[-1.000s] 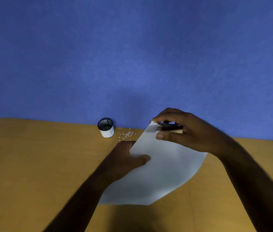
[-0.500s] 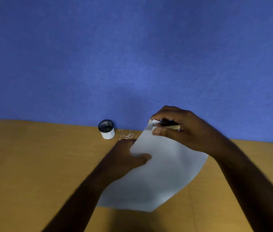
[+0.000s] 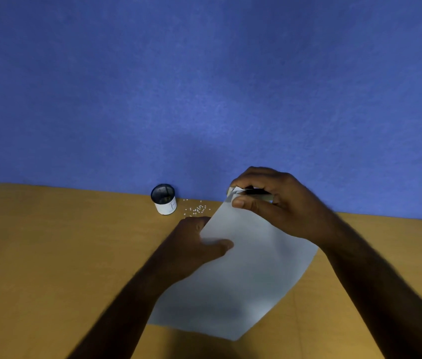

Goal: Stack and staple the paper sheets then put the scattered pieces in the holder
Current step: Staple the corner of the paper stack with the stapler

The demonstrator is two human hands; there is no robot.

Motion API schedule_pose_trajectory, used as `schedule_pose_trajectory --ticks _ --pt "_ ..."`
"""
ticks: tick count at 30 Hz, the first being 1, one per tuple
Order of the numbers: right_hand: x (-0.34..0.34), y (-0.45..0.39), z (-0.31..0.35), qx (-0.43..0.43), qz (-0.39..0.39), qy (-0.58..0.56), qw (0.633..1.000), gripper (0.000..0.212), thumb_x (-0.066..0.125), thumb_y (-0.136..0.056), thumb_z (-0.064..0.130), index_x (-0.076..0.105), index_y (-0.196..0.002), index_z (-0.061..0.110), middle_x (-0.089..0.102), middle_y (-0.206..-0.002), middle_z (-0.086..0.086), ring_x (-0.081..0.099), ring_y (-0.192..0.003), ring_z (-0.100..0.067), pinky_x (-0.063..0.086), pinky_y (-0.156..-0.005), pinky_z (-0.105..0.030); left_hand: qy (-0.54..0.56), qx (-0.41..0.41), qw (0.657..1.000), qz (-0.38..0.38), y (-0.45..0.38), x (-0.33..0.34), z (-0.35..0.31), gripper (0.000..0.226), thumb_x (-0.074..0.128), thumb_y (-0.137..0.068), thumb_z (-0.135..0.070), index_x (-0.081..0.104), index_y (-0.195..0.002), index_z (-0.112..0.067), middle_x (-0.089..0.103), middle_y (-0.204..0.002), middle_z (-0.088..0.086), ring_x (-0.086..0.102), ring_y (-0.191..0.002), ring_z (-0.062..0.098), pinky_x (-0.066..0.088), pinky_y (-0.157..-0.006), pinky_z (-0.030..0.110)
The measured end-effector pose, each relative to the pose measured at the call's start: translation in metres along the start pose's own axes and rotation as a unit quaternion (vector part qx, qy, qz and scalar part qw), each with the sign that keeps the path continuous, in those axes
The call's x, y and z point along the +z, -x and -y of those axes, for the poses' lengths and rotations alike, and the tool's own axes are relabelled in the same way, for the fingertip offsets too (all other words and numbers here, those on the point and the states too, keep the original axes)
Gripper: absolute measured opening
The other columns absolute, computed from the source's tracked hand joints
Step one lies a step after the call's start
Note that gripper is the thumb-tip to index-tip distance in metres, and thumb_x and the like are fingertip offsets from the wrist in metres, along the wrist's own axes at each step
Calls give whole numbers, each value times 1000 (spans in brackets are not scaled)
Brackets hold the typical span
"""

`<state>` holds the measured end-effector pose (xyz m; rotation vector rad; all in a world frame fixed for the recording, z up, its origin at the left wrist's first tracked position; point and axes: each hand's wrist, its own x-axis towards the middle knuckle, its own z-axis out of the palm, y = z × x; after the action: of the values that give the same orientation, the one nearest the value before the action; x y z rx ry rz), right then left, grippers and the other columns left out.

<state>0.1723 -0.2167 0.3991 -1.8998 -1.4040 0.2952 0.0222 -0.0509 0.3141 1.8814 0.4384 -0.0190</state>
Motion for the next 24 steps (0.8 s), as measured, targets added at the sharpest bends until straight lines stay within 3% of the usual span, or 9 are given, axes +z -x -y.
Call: schedule_pose_trajectory --ticks 8,12,15,19,24 --pt "-3 -1 -2 1 -1 -13 1000 18 64 -99 26 71 -110 15 68 -104 9 67 -102 -17 56 -83 -35 -4 -10 1000 6 0 1 -1 22 82 -90 -34 66 -102 -43 68 -86 -37 67 -84 -21 50 -62 1" --pt "-3 -1 -5 -1 2 -5 1000 18 66 -98 24 71 -113 14 67 -106 9 66 -104 -16 56 -84 -35 -7 -9 1000 -2 -2 3 -2 33 83 -89 -38 72 -120 -33 74 -105 -28 73 -100 1 58 -84 15" --pt "-3 -2 -7 10 11 10 1000 26 65 -96 35 70 -115 18 67 -109 11 64 -108 -14 56 -87 -33 -11 -7 1000 -14 -3 4 -1 47 83 -88 -38 70 -132 -27 73 -116 -21 71 -109 8 58 -97 26" --pt "-4 -3 -6 37 37 14 999 38 62 -92 48 69 -119 22 64 -111 13 62 -111 -12 56 -89 -33 -13 -12 1000 -15 -4 3 3 46 84 -89 -36 70 -131 -26 71 -110 -24 71 -104 4 57 -91 20" --pt "-5 -8 -6 50 56 -7 997 35 68 -93 37 68 -124 20 63 -113 12 63 -112 -11 55 -92 -31 -21 -23 999 -7 -8 -1 4 37 82 -91 -34 71 -126 -27 71 -100 -27 70 -95 -1 53 -71 5"
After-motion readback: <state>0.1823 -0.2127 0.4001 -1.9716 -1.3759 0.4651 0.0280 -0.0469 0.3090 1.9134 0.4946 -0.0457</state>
